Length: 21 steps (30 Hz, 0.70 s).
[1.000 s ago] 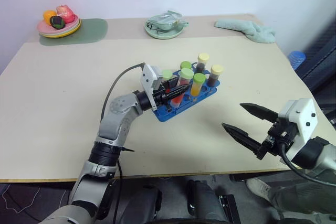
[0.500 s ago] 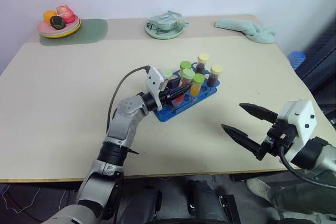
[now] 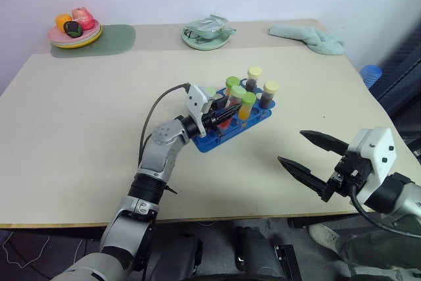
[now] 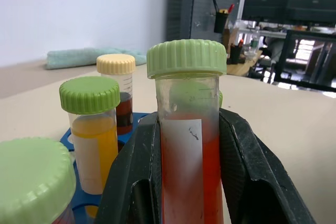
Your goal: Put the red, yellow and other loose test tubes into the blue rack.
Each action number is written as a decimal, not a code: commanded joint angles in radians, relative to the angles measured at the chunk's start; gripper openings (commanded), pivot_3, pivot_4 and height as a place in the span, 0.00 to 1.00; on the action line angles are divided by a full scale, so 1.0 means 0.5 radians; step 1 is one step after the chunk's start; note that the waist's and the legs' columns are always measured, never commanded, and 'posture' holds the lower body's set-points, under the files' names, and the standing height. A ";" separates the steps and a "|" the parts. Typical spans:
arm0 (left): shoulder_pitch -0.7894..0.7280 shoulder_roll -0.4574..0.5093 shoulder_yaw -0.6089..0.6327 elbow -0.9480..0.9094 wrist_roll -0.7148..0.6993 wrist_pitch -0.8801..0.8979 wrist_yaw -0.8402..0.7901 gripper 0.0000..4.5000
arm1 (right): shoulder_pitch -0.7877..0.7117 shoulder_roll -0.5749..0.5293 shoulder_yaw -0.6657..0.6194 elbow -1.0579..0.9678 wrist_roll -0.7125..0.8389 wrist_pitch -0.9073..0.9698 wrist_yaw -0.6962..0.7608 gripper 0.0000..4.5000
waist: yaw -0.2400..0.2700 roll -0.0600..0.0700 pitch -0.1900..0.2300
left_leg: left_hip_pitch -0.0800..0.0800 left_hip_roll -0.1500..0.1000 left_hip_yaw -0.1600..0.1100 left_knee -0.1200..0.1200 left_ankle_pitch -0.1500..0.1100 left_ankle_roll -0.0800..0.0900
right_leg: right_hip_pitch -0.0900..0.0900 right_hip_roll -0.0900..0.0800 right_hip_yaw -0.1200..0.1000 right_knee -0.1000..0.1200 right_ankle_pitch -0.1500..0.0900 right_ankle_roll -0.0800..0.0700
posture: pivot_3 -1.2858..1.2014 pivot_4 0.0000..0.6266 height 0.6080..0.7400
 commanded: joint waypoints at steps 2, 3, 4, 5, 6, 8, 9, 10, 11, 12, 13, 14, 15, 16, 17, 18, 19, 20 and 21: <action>0.052 0.045 0.089 -0.005 -0.077 0.002 -0.072 0.25 | -0.060 -0.015 -0.025 -0.009 0.025 -0.021 -0.018 0.87 | -0.003 0.000 0.000 | 0.000 0.000 0.000 0.000 0.000 0.000 | 0.000 0.000 0.000 0.000 0.000 0.000 | 0.52 0.24 1.00; 0.064 0.054 0.091 -0.006 -0.080 0.000 -0.085 0.25 | -0.069 -0.018 -0.024 -0.005 0.027 -0.018 -0.019 0.87 | -0.004 0.000 0.000 | 0.000 0.000 0.000 0.000 0.000 0.000 | 0.000 0.000 0.000 0.000 0.000 0.000 | 0.52 0.24 1.00; 0.075 0.063 0.091 -0.005 -0.079 -0.009 -0.099 0.25 | -0.081 -0.022 -0.022 0.000 0.028 -0.015 -0.019 0.87 | -0.004 0.000 0.000 | 0.000 0.000 0.000 0.000 0.000 0.000 | 0.000 0.000 0.000 0.000 0.000 0.000 | 0.52 0.24 1.00; 0.084 0.069 0.091 -0.006 -0.081 -0.014 -0.107 0.25 | -0.092 -0.025 -0.020 0.004 0.030 -0.012 -0.019 0.87 | -0.005 0.000 0.000 | 0.000 0.000 0.000 0.000 0.000 0.000 | 0.000 0.000 0.000 0.000 0.000 0.000 | 0.52 0.24 1.00; 0.089 0.073 0.090 -0.008 -0.082 -0.016 -0.111 0.25 | -0.102 -0.027 -0.018 0.009 0.032 -0.008 -0.020 0.87 | -0.006 0.000 0.000 | 0.001 0.000 0.000 0.000 0.000 0.000 | 0.000 0.001 0.000 0.000 0.000 0.000 | 0.52 0.24 1.00; 0.105 0.087 0.078 -0.022 -0.083 -0.016 -0.133 0.25 | -0.123 -0.033 -0.013 0.018 0.035 -0.002 -0.021 0.87 | -0.007 0.000 0.000 | 0.001 0.001 0.000 -0.001 0.000 0.000 | 0.000 0.001 0.000 0.000 0.000 0.000 | 0.52 0.24 1.00; 0.113 0.092 0.073 -0.029 -0.081 -0.020 -0.138 0.25 | -0.133 -0.037 -0.009 0.023 0.037 0.000 -0.022 0.87 | -0.008 0.000 0.000 | 0.001 0.001 0.000 -0.001 0.000 0.000 | 0.000 0.001 0.000 0.000 0.000 0.000 | 0.52 0.24 1.00; 0.119 0.096 0.069 -0.035 -0.076 -0.024 -0.137 0.25 | -0.142 -0.040 -0.005 0.027 0.037 0.001 -0.022 0.87 | -0.007 0.000 0.000 | 0.001 0.001 0.000 -0.001 0.000 0.000 | 0.000 0.001 0.000 0.000 0.000 0.000 | 0.52 0.24 1.00; 0.124 0.101 0.064 -0.041 -0.079 -0.021 -0.151 0.25 | -0.152 -0.042 -0.002 0.032 0.039 0.003 -0.023 0.87 | -0.008 0.000 0.000 | 0.001 0.001 0.000 -0.001 0.000 0.000 | 0.000 0.001 0.000 0.000 0.000 0.000 | 0.52 0.24 1.00; 0.129 0.104 0.061 -0.046 -0.084 -0.014 -0.161 0.25 | -0.160 -0.045 0.000 0.036 0.041 0.006 -0.023 0.87 | -0.008 0.000 0.000 | 0.001 0.001 0.000 -0.001 0.000 0.000 | 0.000 0.001 0.000 0.000 0.000 0.000 | 0.52 0.24 1.00; 0.135 0.108 0.060 -0.052 -0.083 -0.012 -0.161 0.25 | -0.164 -0.047 -0.001 0.036 0.044 0.008 -0.023 0.87 | -0.008 0.000 0.000 | 0.001 0.001 0.001 -0.002 0.000 0.000 | 0.000 0.001 0.000 0.000 0.000 0.000 | 0.52 0.24 1.00; 0.139 0.111 0.060 -0.058 -0.084 -0.009 -0.163 0.25 | -0.169 -0.049 -0.003 0.037 0.047 0.011 -0.023 0.87 | -0.007 0.000 0.000 | 0.001 0.001 0.001 -0.002 0.000 0.000 | 0.000 0.001 0.000 0.000 0.000 0.000 | 0.52 0.24 1.00; 0.144 0.118 0.058 -0.064 -0.086 0.000 -0.172 0.25 | -0.173 -0.052 -0.006 0.036 0.052 0.014 -0.024 0.87 | -0.007 0.000 0.000 | 0.001 0.001 0.000 -0.002 0.000 0.001 | 0.000 0.001 0.000 0.000 0.000 0.000 | 0.52 0.24 1.00; 0.147 0.124 0.056 -0.067 -0.087 0.003 -0.178 0.25 | -0.177 -0.055 -0.009 0.036 0.057 0.017 -0.024 0.87 | -0.007 0.000 0.000 | 0.001 0.001 0.000 -0.002 0.000 0.001 | -0.001 0.001 0.000 0.000 0.000 0.000 | 0.52 0.24 1.00; 0.150 0.130 0.055 -0.069 -0.085 0.004 -0.180 0.25 | -0.181 -0.057 -0.012 0.035 0.062 0.020 -0.025 0.87 | -0.007 0.000 0.000 | 0.001 0.001 0.000 -0.002 0.000 0.001 | -0.001 0.001 0.000 -0.001 0.000 0.000 | 0.52 0.24 1.00; 0.152 0.135 0.054 -0.072 -0.085 0.007 -0.182 0.25 | -0.184 -0.058 -0.015 0.033 0.066 0.023 -0.028 0.87 | -0.007 0.000 0.000 | 0.001 0.001 0.000 -0.002 -0.001 0.001 | -0.001 0.001 0.000 -0.001 0.000 0.000 | 0.52 0.24 1.00; 0.151 0.142 0.049 -0.074 -0.088 0.017 -0.194 0.25 | -0.187 -0.059 -0.016 0.031 0.071 0.026 -0.032 0.87 | -0.007 0.000 0.000 | 0.001 0.001 0.000 -0.002 -0.001 0.001 | -0.001 0.001 0.000 -0.001 0.000 0.000 | 0.52 0.24 1.00; 0.149 0.148 0.048 -0.078 -0.105 0.044 -0.216 0.25 | -0.191 -0.060 -0.017 0.029 0.076 0.029 -0.037 0.87 | -0.007 0.000 0.000 | 0.001 0.001 0.000 -0.002 -0.001 0.001 | -0.001 0.001 0.000 -0.001 0.000 0.000 | 0.52 0.24 1.00; 0.146 0.152 0.054 -0.097 -0.155 0.099 -0.259 0.25 | -0.195 -0.060 -0.016 0.027 0.081 0.032 -0.042 0.87 | -0.007 0.000 0.000 | 0.001 0.001 0.000 -0.002 -0.001 0.001 | -0.001 0.001 0.000 -0.001 0.000 0.000 | 0.52 0.24 1.00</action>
